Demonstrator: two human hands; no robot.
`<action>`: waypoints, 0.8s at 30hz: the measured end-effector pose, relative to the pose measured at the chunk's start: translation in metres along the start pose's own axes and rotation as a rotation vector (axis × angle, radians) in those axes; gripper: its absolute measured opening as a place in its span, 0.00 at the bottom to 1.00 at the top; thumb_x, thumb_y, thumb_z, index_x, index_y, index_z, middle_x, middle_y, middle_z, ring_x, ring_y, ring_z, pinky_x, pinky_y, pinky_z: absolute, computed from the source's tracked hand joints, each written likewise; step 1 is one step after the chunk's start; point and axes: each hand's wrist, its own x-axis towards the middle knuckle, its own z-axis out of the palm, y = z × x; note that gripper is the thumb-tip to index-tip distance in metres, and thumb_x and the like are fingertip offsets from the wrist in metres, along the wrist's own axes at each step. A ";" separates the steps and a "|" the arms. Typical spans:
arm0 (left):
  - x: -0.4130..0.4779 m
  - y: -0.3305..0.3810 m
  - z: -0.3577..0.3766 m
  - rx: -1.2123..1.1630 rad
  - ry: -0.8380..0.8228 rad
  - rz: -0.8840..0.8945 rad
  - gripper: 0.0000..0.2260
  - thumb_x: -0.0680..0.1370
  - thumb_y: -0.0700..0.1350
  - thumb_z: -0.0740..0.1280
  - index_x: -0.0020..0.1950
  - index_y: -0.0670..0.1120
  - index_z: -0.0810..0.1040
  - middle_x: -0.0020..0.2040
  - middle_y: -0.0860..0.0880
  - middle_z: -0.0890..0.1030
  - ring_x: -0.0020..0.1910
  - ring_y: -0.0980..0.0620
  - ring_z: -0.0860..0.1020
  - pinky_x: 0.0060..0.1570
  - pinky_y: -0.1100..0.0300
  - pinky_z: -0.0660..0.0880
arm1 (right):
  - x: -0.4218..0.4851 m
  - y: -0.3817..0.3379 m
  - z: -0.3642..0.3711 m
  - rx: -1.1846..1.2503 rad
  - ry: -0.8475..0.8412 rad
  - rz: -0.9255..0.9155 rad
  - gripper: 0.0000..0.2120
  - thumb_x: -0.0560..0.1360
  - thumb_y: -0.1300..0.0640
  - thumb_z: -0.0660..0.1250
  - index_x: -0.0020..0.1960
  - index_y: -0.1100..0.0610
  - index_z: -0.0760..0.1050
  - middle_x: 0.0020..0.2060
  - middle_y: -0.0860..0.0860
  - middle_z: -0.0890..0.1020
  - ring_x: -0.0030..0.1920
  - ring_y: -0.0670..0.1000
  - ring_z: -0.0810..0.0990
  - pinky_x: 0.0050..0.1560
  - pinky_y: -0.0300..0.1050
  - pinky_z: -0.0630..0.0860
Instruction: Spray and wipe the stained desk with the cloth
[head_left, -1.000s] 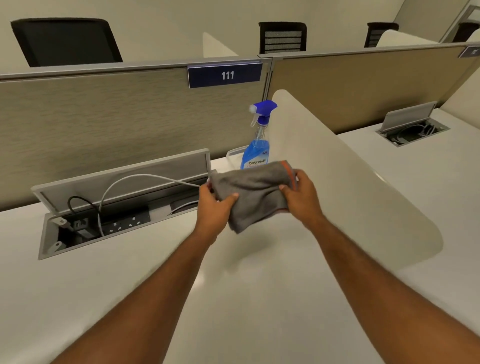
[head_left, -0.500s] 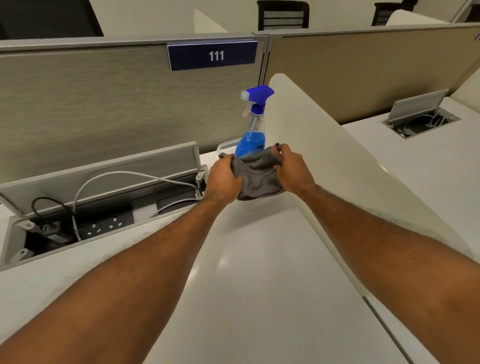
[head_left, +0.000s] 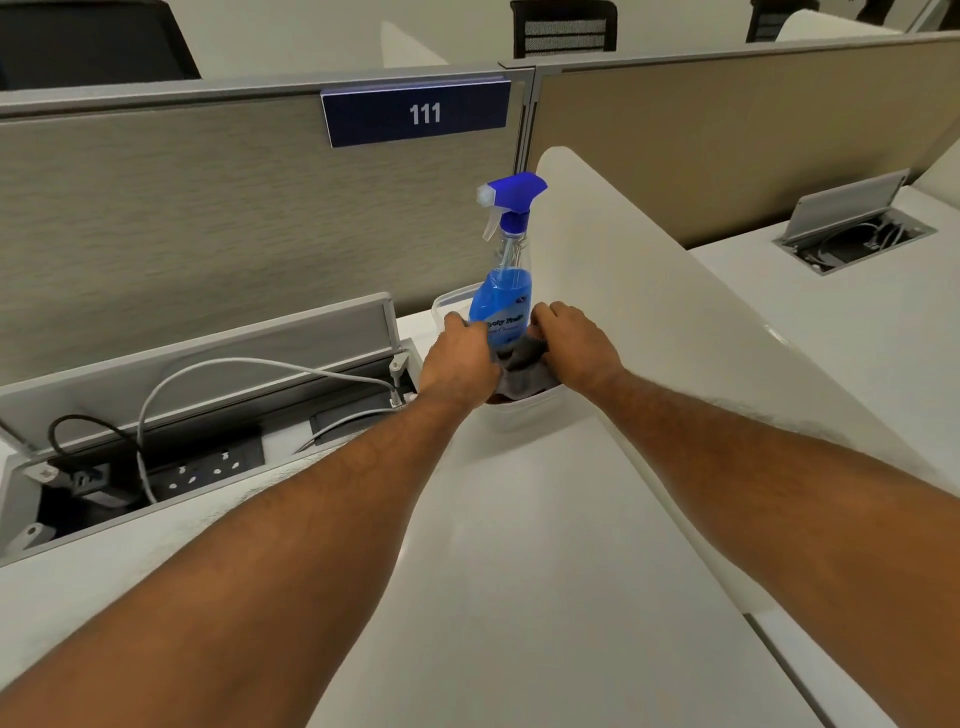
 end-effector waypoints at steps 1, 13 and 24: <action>-0.001 0.001 0.001 0.086 0.025 0.015 0.19 0.74 0.48 0.71 0.64 0.47 0.74 0.61 0.44 0.69 0.58 0.47 0.72 0.57 0.54 0.75 | 0.001 0.000 0.002 -0.051 0.015 -0.006 0.18 0.76 0.54 0.70 0.62 0.55 0.69 0.56 0.55 0.76 0.53 0.54 0.74 0.55 0.49 0.77; -0.015 -0.005 0.004 0.512 -0.259 0.509 0.21 0.79 0.65 0.52 0.45 0.53 0.77 0.41 0.51 0.77 0.58 0.49 0.76 0.74 0.44 0.56 | -0.012 0.003 -0.009 -0.099 -0.411 -0.099 0.18 0.80 0.52 0.54 0.61 0.57 0.78 0.69 0.59 0.74 0.53 0.56 0.79 0.56 0.50 0.75; -0.003 0.001 0.017 0.737 -0.452 0.454 0.29 0.74 0.61 0.69 0.72 0.52 0.68 0.60 0.51 0.78 0.62 0.48 0.73 0.66 0.51 0.71 | -0.016 -0.016 -0.016 0.133 -0.616 -0.135 0.22 0.84 0.48 0.54 0.76 0.50 0.64 0.74 0.56 0.68 0.71 0.55 0.65 0.72 0.51 0.57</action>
